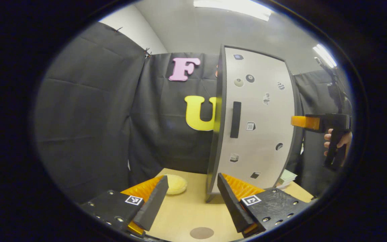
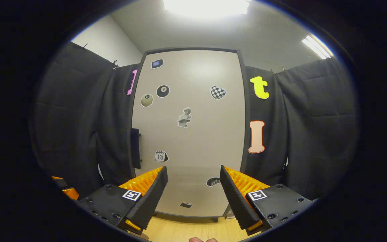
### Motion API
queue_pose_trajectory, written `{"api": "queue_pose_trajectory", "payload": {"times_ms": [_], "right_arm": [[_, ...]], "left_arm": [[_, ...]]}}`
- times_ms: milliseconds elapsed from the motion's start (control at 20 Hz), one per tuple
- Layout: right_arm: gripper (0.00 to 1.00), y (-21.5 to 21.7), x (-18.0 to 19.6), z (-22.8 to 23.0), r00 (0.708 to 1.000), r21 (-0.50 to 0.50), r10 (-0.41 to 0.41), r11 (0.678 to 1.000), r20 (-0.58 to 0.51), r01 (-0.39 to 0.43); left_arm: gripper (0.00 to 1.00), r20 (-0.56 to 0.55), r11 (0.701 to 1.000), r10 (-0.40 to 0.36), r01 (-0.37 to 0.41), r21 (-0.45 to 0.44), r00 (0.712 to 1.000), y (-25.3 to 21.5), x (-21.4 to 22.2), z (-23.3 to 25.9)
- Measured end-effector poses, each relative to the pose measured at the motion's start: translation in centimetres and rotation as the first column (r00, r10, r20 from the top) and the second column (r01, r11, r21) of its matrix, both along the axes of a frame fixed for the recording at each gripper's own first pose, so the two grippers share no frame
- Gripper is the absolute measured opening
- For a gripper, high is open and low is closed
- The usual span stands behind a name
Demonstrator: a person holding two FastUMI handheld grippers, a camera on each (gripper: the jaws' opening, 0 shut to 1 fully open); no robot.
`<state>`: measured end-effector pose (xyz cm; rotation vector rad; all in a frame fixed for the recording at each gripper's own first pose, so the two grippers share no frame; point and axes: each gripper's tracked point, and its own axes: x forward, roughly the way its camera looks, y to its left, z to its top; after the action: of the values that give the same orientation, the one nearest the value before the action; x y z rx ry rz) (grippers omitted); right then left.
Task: Open the cabinet door with the right hand, grasp the bottle in the cabinet with the left hand and place it on the coaster, then close the cabinet door with the right hand.
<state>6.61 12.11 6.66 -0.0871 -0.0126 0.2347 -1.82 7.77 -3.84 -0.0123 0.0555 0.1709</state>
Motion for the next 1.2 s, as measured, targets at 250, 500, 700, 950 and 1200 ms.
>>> {"api": "queue_pose_trajectory", "payload": {"times_ms": [250,500,700,950,1200], "right_arm": [[0.98,6.0,2.6,1.8,0.997,0.010,0.072,0.997,0.004,-0.072],[0.99,10.5,4.7,2.3,0.993,0.051,0.115,0.992,-0.002,-0.115],[0.97,13.9,6.0,1.9,0.989,0.056,0.151,0.987,-0.007,-0.150],[0.97,16.7,7.5,0.3,0.990,-0.006,0.138,0.990,0.007,-0.138],[0.97,18.2,9.5,-2.8,0.992,0.017,0.105,0.994,-0.067,-0.105]], "left_arm": [[0.90,0.020,0.999,0.044,-0.044,0.000,0.999,2.2,-0.7,0.9],[0.90,0.016,0.997,0.074,-0.075,0.021,0.997,3.7,-1.5,0.8],[0.90,-0.004,0.995,0.098,-0.098,-0.014,0.995,4.7,-1.7,-0.4],[0.90,-0.018,0.993,0.118,-0.118,0.003,0.993,5.6,-2.0,-1.0],[0.90,-0.039,0.993,0.120,-0.120,-0.009,0.992,5.7,-2.4,-2.2]]}}
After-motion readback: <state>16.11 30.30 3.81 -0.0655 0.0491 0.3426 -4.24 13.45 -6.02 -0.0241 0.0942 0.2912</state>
